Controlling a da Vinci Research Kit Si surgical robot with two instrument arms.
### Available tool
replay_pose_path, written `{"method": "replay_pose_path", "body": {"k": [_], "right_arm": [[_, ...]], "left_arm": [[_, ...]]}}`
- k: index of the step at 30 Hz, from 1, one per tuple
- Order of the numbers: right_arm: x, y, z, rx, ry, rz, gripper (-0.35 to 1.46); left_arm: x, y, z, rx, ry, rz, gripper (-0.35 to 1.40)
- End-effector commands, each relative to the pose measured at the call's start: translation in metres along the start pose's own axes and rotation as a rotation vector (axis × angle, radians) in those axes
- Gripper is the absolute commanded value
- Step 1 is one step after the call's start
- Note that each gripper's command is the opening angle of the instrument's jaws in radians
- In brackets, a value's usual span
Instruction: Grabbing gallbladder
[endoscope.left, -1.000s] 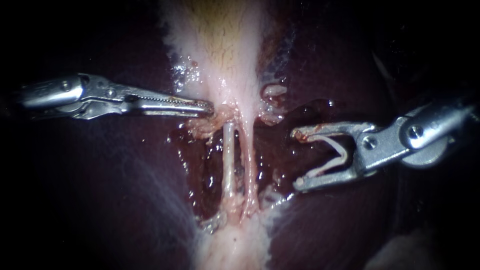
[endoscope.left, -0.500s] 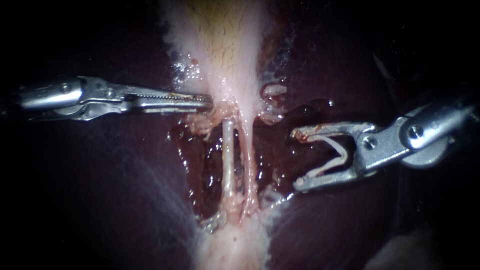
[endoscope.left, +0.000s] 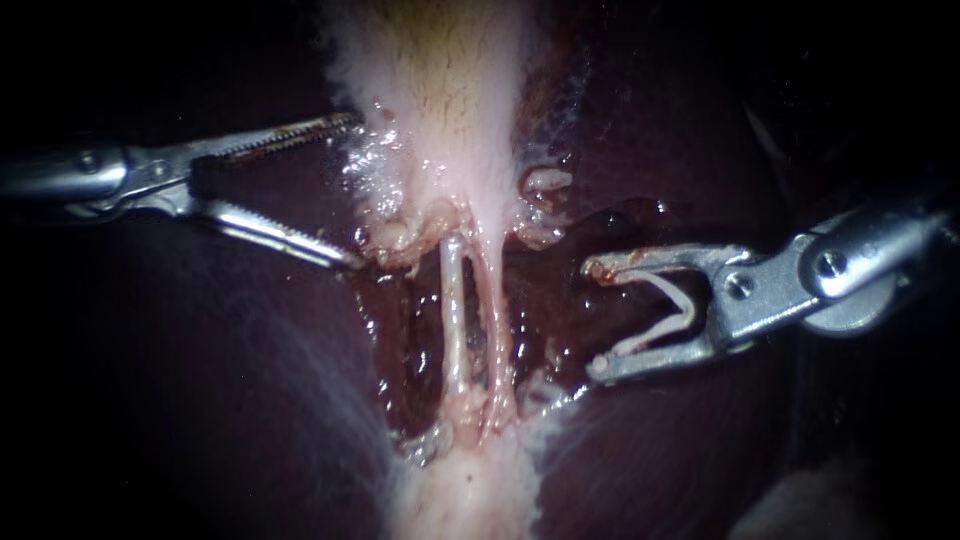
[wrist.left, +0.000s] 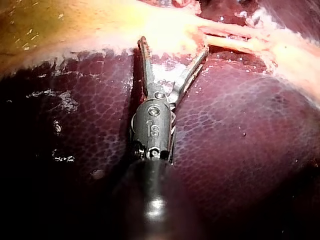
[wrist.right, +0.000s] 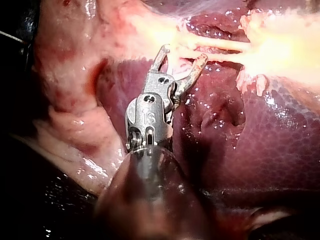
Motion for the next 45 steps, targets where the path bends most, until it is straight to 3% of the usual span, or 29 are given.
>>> {"method": "replay_pose_path", "body": {"k": [1, 7, 16, 30, 45], "right_arm": [[0.0000, 0.0000, 0.0000, 0.000, 0.000, 0.000, 0.49], [0.0000, 0.0000, 0.0000, 0.000, 0.000, 0.000, 0.49], [0.0000, 0.0000, 0.0000, 0.000, 0.000, 0.000, 0.49], [0.0000, 0.0000, 0.0000, 0.000, 0.000, 0.000, 0.49], [0.0000, 0.0000, 0.0000, 0.000, 0.000, 0.000, 0.49]], "left_arm": [[0.0003, 0.0004, -0.0001, 0.001, 0.001, 0.005, 1.13], [0.0011, 0.0020, 0.0005, -0.008, 0.005, 0.011, 1.13], [0.0003, 0.0040, 0.0035, -0.012, 0.007, 0.030, 1.04], [-0.0011, 0.0026, 0.0061, -0.014, 0.002, 0.064, 0.96], [-0.0031, 0.0016, 0.0068, -0.015, -0.041, 0.078, 0.72]]}}
